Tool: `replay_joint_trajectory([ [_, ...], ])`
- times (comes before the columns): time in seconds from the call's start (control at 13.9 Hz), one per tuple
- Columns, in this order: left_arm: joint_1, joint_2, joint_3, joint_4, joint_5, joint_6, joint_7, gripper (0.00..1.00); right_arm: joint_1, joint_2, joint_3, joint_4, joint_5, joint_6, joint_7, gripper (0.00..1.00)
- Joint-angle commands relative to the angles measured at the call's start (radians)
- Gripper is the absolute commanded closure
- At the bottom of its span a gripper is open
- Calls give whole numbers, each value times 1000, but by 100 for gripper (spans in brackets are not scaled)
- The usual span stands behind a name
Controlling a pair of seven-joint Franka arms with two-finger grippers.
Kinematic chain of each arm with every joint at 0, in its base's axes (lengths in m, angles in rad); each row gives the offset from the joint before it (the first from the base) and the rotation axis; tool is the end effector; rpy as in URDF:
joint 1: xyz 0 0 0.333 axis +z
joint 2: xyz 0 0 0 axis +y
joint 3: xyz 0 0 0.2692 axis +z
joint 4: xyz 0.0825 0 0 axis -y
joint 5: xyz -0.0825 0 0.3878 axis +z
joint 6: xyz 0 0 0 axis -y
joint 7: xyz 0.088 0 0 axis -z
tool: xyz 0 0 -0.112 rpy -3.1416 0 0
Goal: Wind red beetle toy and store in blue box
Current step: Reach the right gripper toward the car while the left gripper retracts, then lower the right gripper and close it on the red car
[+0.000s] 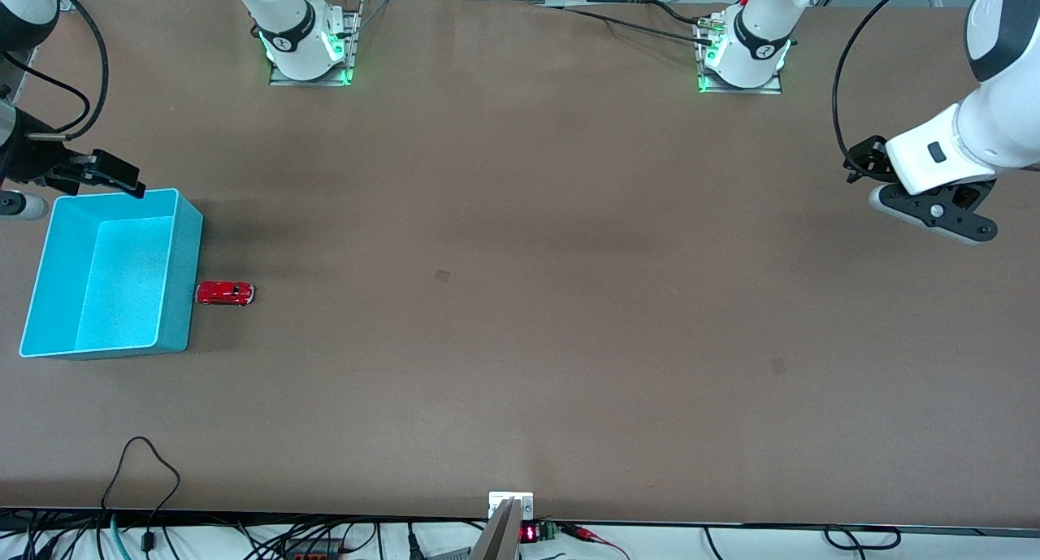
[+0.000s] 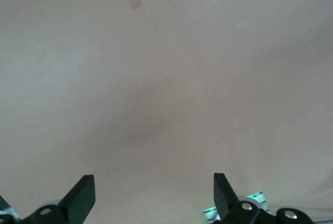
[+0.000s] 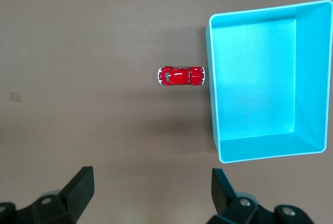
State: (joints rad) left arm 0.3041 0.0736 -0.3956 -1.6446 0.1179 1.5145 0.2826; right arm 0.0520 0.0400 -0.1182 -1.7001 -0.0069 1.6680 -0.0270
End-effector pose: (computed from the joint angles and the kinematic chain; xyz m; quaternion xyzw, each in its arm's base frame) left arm 0.5599 -0.0324 0.4961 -0.9761 0.1882 0.1025 0.0351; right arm 0.5678 -0.0375 0.4968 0.9992 -0.0192 -0.0361 0.0041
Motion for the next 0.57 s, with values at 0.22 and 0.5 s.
replay_joint_trajectory([
  [0.22,-117,2,122,28,-75,-36,-193,0,26,179,8,88,4,74,-20,0],
  [0.5,-256,-6,337,22,-159,-21,-224,0,22,277,6,96,2,177,-125,0],
])
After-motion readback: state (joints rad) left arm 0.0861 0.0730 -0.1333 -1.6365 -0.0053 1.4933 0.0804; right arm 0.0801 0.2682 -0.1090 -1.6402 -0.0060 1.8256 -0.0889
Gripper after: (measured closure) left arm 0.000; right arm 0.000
